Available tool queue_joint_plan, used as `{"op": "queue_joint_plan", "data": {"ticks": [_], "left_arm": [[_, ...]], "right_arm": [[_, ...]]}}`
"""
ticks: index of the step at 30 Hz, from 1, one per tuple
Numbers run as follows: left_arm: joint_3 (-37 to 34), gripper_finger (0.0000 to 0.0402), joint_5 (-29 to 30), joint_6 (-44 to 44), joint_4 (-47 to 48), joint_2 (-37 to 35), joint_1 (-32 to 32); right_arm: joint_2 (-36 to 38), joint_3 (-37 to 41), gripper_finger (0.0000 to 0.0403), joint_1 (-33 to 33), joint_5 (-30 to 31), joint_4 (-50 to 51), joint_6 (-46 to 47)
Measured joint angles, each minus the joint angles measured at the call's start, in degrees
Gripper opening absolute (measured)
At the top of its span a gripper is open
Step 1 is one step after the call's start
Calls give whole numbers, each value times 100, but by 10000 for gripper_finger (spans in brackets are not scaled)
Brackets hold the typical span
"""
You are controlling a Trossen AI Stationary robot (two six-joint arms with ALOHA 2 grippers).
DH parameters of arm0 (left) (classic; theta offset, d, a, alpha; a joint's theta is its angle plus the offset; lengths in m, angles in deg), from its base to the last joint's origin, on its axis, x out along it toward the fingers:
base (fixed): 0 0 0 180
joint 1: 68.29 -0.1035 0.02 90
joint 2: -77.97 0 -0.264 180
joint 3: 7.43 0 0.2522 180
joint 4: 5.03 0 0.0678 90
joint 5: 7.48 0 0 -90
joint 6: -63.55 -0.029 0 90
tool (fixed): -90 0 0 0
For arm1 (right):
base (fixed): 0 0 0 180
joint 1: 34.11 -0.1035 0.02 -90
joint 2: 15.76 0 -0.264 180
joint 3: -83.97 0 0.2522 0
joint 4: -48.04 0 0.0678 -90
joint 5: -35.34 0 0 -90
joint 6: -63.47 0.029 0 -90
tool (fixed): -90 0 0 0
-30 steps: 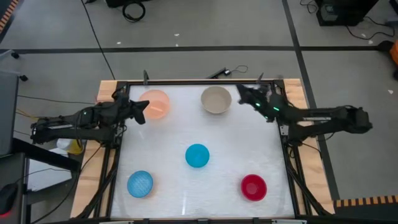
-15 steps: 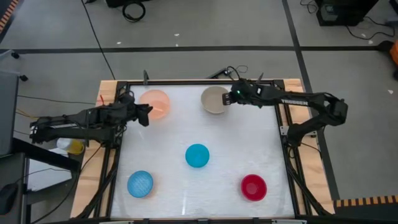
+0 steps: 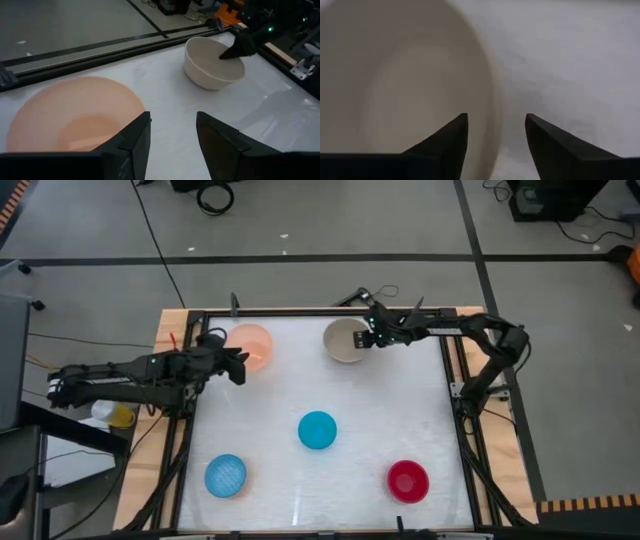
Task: Nest bowls inside each other
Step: Stack the gray bowl on top of the orange bowl
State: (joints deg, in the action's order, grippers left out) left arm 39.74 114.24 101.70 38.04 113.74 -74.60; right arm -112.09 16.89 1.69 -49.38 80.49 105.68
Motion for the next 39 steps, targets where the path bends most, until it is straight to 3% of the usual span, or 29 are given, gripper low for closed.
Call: {"op": "queue_joint_plan", "data": {"ticks": [7,13,19,26,39], "left_arm": [[0,163,0,15,-1,108,0],[0,163,0,13,3,103,0],[0,162,-13,2,-125,60,7],[0,162,-96,-4,-254,-181,8],[0,162,186,-661,-247,-480,-2]], "right_arm": [[-191,0,124,-197,137,-137,125],[-43,2,19,-321,201,-239,-35],[110,-151,14,-706,82,-874,126],[-513,-1712,10,-1221,406,-876,-260],[-3221,-5611,10,-1460,396,-829,-777]]}}
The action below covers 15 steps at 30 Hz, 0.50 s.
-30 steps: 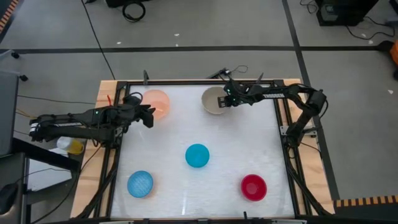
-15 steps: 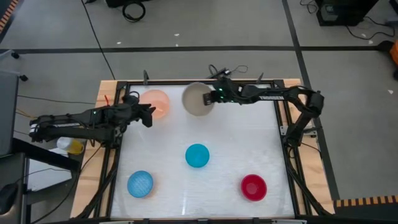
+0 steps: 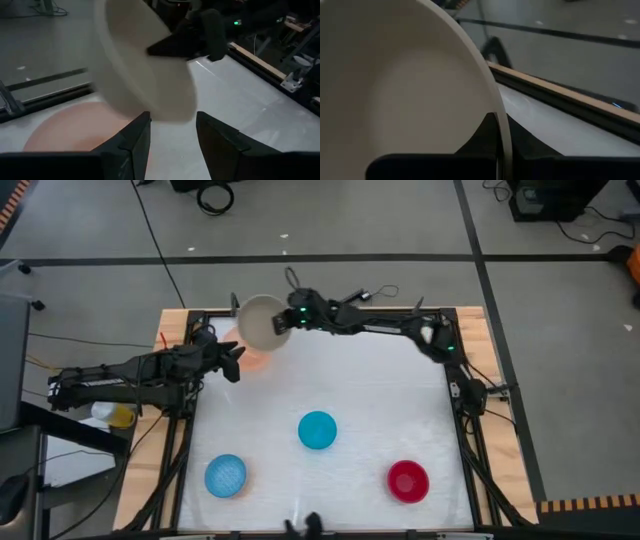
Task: Nest bowls inside each other
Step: Stack the gray bowl on top of the orange bowl
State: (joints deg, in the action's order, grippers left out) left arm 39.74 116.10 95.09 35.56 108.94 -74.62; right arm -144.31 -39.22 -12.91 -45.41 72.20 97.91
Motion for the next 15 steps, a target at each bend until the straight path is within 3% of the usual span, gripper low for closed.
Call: {"op": "queue_joint_plan", "data": {"ticks": [8,15], "left_arm": [[0,162,-2,-8,9,13,2],[0,162,-75,80,175,15,2]], "right_arm": [[-1475,-1677,12,-173,-132,82,26],[-1850,-2008,29,-235,-304,311,143]]}}
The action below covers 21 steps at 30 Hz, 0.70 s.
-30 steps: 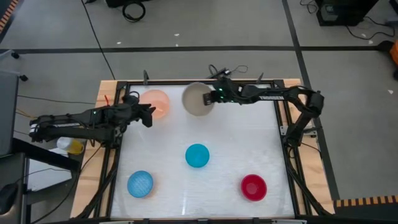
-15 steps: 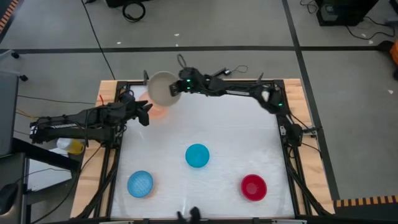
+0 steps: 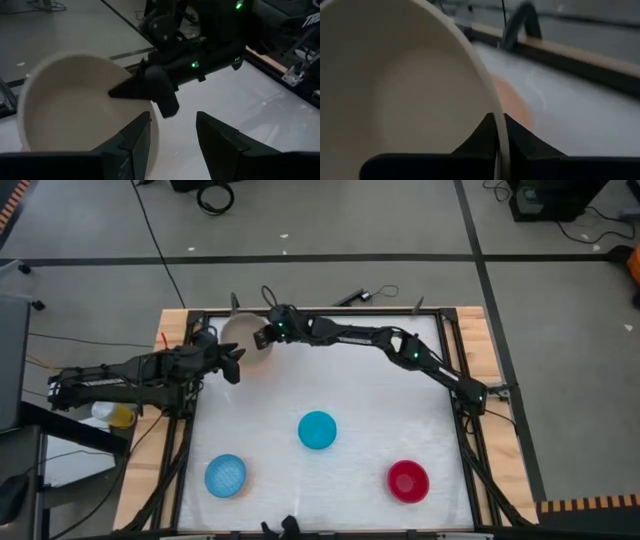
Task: Nest bowls inside each other
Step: Stack the gray bowl on top of the orange bowl
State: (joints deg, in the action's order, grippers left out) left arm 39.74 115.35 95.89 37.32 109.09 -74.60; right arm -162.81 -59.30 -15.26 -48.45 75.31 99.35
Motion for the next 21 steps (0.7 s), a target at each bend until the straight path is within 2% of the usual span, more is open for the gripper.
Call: {"op": "queue_joint_plan", "data": {"ticks": [4,14,18,21], "left_arm": [[0,162,-7,0,93,0,-1],[0,162,60,0,140,0,0],[0,162,14,229,165,-4,1],[0,162,-370,327,415,-15,4]], "right_arm": [[-12,2,67,0,-52,391,16],[108,2,170,2,-240,438,-134],[391,2,185,10,-168,692,153],[726,2,185,29,-87,992,31]]}}
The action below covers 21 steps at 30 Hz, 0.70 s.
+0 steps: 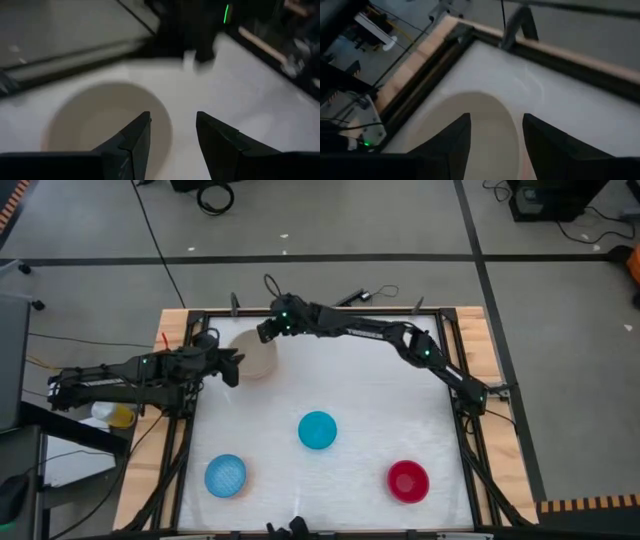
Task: Nest bowls inside each other
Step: Stack the gray bowl on top of the orange bowl, then stack the blue bowl on top of the gray bowl
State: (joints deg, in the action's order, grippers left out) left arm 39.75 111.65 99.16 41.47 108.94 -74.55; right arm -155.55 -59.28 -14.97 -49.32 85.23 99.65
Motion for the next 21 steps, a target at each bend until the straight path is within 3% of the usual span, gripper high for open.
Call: {"op": "queue_joint_plan", "data": {"ticks": [4,10,12,16,21], "left_arm": [[2,162,-1087,20,686,2,0],[0,162,-3568,-19,1575,17,60],[0,162,-3789,-30,1814,15,178],[0,162,-3630,-224,1996,15,438],[0,162,-3570,-463,1918,22,686]], "right_arm": [[574,0,184,11,104,795,-513],[1500,67,184,-139,378,2959,-1497],[1772,211,184,-250,434,3502,-1534],[2284,815,184,-581,404,4288,-1307],[3001,2188,184,-1335,239,4253,-429]]}}
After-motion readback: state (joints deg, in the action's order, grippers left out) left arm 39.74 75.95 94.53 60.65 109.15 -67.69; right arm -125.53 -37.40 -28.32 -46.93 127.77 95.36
